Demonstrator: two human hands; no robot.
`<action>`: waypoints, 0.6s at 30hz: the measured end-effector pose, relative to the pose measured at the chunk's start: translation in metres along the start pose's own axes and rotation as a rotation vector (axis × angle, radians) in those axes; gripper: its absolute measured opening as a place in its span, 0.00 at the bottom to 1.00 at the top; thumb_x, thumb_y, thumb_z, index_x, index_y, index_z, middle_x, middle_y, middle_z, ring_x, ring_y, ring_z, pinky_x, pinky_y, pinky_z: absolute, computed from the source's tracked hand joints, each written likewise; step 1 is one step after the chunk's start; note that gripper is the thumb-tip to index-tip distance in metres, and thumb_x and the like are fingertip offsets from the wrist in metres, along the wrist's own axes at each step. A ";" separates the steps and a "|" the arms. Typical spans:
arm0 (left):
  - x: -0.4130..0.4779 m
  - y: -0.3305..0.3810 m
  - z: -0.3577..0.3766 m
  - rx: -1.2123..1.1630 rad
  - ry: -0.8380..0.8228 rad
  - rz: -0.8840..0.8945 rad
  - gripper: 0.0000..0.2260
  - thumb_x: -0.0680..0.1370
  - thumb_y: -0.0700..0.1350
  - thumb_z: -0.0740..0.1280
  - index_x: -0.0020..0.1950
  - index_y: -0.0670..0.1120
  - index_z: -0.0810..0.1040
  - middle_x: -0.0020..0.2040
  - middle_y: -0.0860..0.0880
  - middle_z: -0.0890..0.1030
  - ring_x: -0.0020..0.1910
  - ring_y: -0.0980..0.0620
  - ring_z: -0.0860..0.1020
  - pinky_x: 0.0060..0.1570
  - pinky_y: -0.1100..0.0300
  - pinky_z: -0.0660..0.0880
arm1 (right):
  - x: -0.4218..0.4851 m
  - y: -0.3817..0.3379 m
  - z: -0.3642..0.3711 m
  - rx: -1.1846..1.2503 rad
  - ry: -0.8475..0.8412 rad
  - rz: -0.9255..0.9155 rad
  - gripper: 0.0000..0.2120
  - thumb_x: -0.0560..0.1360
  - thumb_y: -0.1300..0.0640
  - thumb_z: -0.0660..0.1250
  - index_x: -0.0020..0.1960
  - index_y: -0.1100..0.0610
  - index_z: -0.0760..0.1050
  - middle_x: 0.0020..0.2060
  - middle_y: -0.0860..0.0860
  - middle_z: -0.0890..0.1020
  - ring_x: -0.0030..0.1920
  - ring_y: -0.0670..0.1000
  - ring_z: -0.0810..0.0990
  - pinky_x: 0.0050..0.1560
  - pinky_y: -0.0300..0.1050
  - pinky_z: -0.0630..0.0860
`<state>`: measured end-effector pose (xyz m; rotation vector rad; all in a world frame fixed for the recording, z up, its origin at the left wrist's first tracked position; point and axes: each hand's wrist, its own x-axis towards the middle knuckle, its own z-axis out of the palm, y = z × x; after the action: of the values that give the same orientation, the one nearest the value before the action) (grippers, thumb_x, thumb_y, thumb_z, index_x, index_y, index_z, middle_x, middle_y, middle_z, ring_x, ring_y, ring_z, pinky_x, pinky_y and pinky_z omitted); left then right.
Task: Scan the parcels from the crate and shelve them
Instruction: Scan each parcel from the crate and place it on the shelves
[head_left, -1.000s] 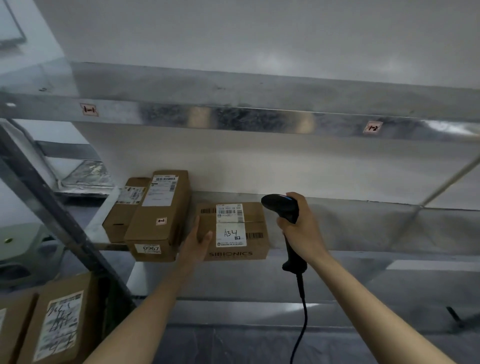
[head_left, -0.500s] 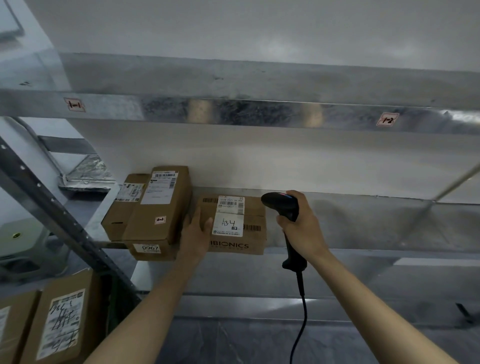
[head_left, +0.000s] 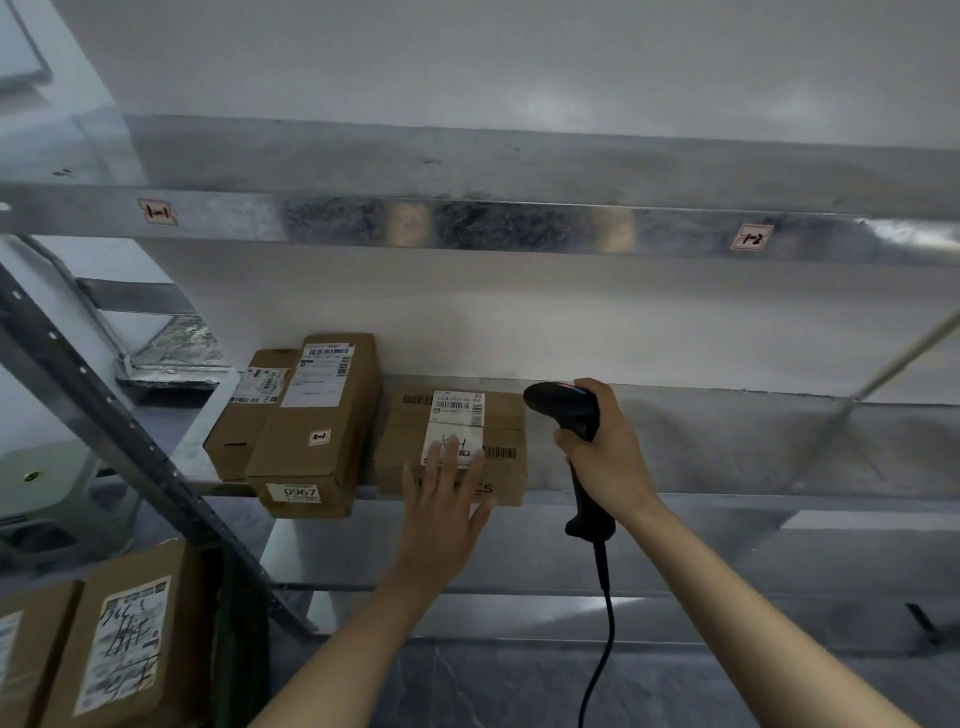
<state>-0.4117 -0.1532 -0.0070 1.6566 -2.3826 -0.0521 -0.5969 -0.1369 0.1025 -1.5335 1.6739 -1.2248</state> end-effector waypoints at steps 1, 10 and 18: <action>0.001 0.000 0.003 0.019 -0.025 -0.015 0.28 0.79 0.60 0.50 0.73 0.46 0.69 0.72 0.38 0.67 0.70 0.36 0.68 0.62 0.32 0.65 | 0.000 0.001 0.000 -0.003 0.002 -0.001 0.24 0.74 0.70 0.63 0.66 0.53 0.66 0.44 0.42 0.76 0.36 0.38 0.77 0.32 0.30 0.72; 0.027 -0.009 0.015 0.014 -0.055 -0.085 0.29 0.79 0.62 0.49 0.73 0.47 0.69 0.72 0.39 0.68 0.70 0.37 0.68 0.62 0.31 0.62 | 0.003 0.011 0.000 -0.017 0.012 0.030 0.24 0.73 0.69 0.64 0.66 0.53 0.66 0.46 0.45 0.76 0.37 0.40 0.77 0.32 0.28 0.72; 0.054 -0.028 0.023 0.050 -0.069 -0.099 0.34 0.76 0.66 0.36 0.78 0.51 0.51 0.78 0.41 0.51 0.77 0.39 0.51 0.69 0.33 0.46 | 0.011 0.010 0.007 -0.034 0.020 0.049 0.24 0.74 0.69 0.64 0.67 0.54 0.65 0.49 0.50 0.76 0.38 0.45 0.77 0.32 0.28 0.71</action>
<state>-0.4089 -0.2152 -0.0244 1.8235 -2.3681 -0.0687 -0.5979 -0.1501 0.0928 -1.4961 1.7427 -1.1961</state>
